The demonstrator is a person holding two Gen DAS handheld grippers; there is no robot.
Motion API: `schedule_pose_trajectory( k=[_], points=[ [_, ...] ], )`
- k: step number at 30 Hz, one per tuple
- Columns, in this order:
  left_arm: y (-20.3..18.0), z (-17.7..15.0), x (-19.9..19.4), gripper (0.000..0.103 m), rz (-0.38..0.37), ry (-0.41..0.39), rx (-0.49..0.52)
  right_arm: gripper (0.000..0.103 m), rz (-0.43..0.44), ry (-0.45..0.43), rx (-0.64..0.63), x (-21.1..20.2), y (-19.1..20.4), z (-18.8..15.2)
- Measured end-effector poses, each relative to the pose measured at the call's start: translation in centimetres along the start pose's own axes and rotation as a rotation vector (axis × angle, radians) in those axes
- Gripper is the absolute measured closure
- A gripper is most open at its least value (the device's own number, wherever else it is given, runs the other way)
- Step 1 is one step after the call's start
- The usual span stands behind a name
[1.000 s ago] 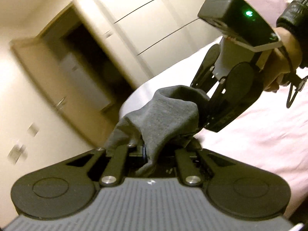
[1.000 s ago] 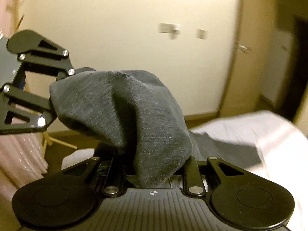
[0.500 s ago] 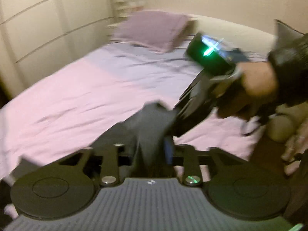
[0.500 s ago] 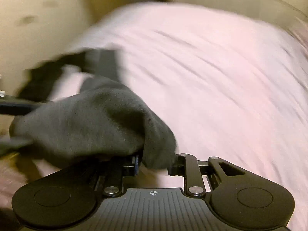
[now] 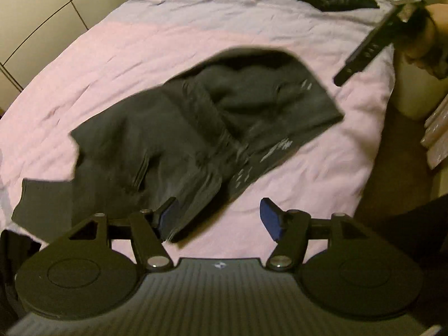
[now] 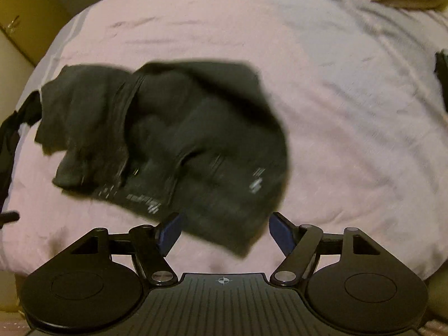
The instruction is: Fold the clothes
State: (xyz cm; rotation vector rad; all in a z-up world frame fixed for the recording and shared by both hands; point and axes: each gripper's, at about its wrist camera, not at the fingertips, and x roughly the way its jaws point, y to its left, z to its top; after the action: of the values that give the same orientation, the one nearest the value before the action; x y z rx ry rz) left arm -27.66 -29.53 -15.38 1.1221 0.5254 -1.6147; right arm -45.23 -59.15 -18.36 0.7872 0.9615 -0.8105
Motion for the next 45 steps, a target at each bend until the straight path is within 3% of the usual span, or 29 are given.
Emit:
schedule_pose_trajectory(
  k=[4, 7, 10, 16, 22, 23, 26, 29, 34, 40, 42, 45],
  points=[
    [0.8, -2.1, 2.5, 0.037, 0.021, -0.015, 0.029, 0.027, -0.038, -0.001, -0.062, 2.4, 3.5, -2.3],
    [1.0, -3.3, 4.7, 0.037, 0.049, -0.027, 0.074, 0.026, -0.067, -0.017, -0.139, 4.1, 4.0, -4.9],
    [1.4, -4.6, 6.8, 0.036, 0.134, -0.056, 0.087, 0.026, -0.085, -0.040, -0.193, 5.6, 3.4, -6.2],
    [0.5, -6.9, 10.3, 0.036, 0.257, -0.126, 0.052, 0.026, -0.073, -0.205, -0.328, 6.4, 0.0, -9.6],
    [-1.8, -8.7, 11.5, 0.038, 0.376, -0.216, 0.018, 0.026, -0.006, -0.373, -0.415, 6.7, -2.8, -13.3],
    [-1.7, -8.8, 11.5, 0.040, 0.378, -0.226, -0.010, 0.026, 0.003, -0.400, -0.421, 6.6, -3.2, -14.0],
    [-1.4, -9.0, 11.2, 0.065, 0.368, -0.255, -0.065, 0.026, 0.027, -0.443, -0.401, 6.7, -3.8, -15.0],
    [-2.0, -9.3, 11.2, 0.078, 0.402, -0.284, -0.015, 0.026, 0.053, -0.478, -0.386, 6.7, -4.1, -15.4],
    [-4.5, -10.2, 11.9, 0.074, 0.509, -0.292, 0.106, 0.026, 0.060, -0.549, -0.459, 6.7, -4.3, -16.2],
    [-6.9, -10.6, 11.9, 0.065, 0.656, -0.250, 0.227, 0.026, -0.066, -0.566, -0.664, 6.0, -2.4, -20.0],
    [-7.3, -10.4, 11.8, 0.052, 0.690, -0.233, 0.282, 0.026, -0.087, -0.594, -0.767, 5.8, -1.5, -20.7],
    [-7.6, -9.8, 12.6, 0.044, 0.701, -0.219, 0.356, 0.026, -0.140, -0.586, -0.903, 6.6, 0.1, -20.7]
  ],
)
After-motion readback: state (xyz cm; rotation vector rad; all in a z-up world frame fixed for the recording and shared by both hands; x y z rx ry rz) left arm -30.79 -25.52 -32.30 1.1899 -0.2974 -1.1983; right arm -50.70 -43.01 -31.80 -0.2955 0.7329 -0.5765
